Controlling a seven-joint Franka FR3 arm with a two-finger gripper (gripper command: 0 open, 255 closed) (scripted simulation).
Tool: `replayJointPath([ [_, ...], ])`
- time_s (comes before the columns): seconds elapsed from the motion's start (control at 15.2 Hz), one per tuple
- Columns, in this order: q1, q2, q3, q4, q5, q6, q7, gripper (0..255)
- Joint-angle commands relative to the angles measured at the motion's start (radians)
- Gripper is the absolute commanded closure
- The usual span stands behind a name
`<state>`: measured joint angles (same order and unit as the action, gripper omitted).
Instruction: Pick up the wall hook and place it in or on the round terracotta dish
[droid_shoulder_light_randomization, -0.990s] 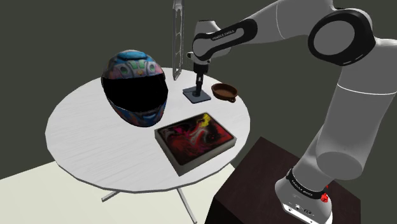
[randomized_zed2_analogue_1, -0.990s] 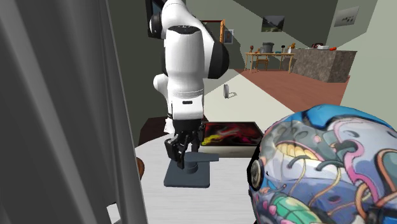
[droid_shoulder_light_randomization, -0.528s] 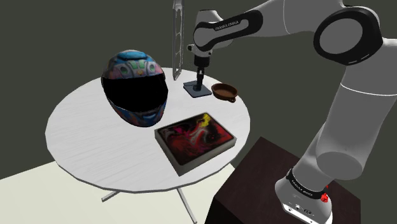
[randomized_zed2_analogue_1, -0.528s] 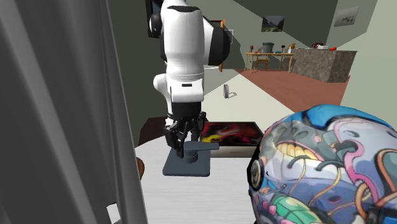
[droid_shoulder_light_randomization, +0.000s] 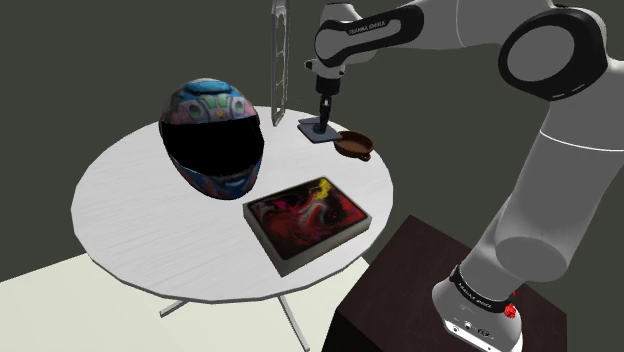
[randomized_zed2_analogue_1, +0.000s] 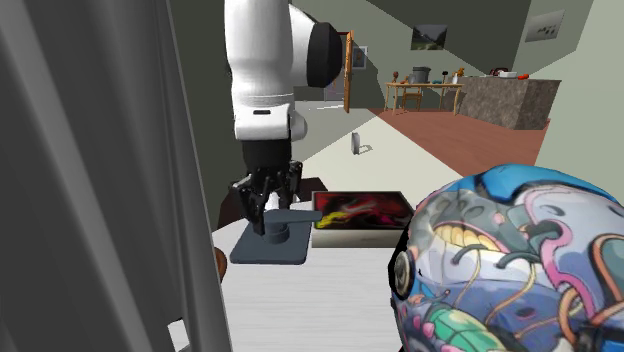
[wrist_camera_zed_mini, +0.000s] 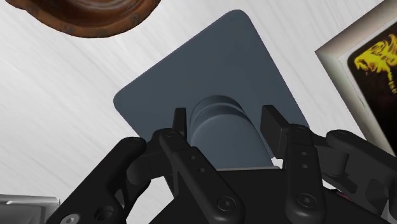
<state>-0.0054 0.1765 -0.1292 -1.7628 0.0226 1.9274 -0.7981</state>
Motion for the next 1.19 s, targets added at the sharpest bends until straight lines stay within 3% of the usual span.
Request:
replayJointPath([
  [0.0,-0.026,-0.012,-0.018,-0.010,0.001,-0.002,-0.045,255],
  [0.86,-0.199,0.025,-0.136,0.060,0.028,-0.040,-0.341,255],
  [1.12,-0.199,0.035,-0.135,0.019,0.031,0.011,-0.343,255],
])
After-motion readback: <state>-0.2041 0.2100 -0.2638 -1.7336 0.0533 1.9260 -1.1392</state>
